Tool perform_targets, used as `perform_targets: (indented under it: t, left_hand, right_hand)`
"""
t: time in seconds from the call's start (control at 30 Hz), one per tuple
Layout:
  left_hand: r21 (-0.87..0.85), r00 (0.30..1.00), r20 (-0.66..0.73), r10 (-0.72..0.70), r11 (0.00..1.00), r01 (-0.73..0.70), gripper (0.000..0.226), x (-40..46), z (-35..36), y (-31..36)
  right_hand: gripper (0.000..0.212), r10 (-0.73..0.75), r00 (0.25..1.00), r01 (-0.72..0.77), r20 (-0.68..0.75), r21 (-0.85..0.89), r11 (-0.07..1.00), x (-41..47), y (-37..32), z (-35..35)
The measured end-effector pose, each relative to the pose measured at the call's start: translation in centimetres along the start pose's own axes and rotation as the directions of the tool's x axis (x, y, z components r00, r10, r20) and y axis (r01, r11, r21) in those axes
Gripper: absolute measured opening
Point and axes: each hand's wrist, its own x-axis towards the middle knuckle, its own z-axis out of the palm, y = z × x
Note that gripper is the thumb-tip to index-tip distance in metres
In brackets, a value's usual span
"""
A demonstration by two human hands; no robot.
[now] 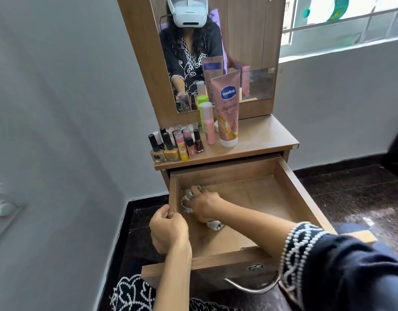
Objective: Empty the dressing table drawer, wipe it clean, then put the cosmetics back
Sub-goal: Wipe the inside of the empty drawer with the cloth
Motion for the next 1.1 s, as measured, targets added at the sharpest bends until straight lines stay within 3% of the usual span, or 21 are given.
perform_targets:
  t: [0.13, 0.2, 0.37, 0.5, 0.6, 0.73, 0.9, 1.1]
  left_hand:
    - [0.007, 1.000, 0.001, 0.004, 1.000, -0.004, 0.030, 0.0, -0.1, -0.2]
    - [0.002, 1.000, 0.008, 0.003, 1.000, -0.003, 0.031, 0.1, -0.1, -0.1]
    - [0.012, 1.000, 0.015, -0.012, 1.000, 0.012, 0.032, 0.0, -0.2, -0.1]
    - [0.017, 1.000, 0.017, 0.003, 1.000, -0.003, 0.032, 0.0, -0.1, 0.0]
    - [0.030, 1.000, 0.021, 0.007, 1.000, -0.008, 0.031, 0.1, -0.1, 0.0]
    - [0.019, 1.000, 0.023, -0.008, 1.000, 0.007, 0.030, -0.2, -0.3, 0.0]
    - [0.014, 1.000, 0.009, -0.017, 1.000, 0.017, 0.030, 0.0, -0.2, 0.1]
    - [0.018, 1.000, 0.000, -0.022, 1.000, 0.022, 0.031, 0.3, 0.0, 0.0]
  right_hand:
    - [0.068, -0.190, 0.979, 0.195, 0.069, -0.073, 0.978, -3.9, 1.1, 1.9]
    - [0.074, -0.204, 0.975, 0.210, 0.092, -0.063, 0.976, -4.7, 1.9, 2.2]
    - [0.064, 0.035, 0.999, -0.032, -0.025, 0.095, 0.995, -0.5, 0.9, 0.7]
    - [0.057, 0.222, 0.970, -0.196, -0.097, 0.224, 0.955, 1.8, -1.5, -0.2]
    - [0.054, 0.292, 0.949, -0.260, -0.122, 0.226, 0.939, 1.7, -2.4, -0.4]
    - [0.049, 0.364, 0.929, -0.338, -0.063, 0.254, 0.906, 0.1, -0.4, -0.7]
    - [0.048, 0.530, 0.846, -0.523, 0.065, 0.297, 0.799, -0.7, 3.5, 0.3]
    - [0.051, 0.550, 0.821, -0.566, 0.154, 0.359, 0.743, 0.0, 2.1, -0.5]
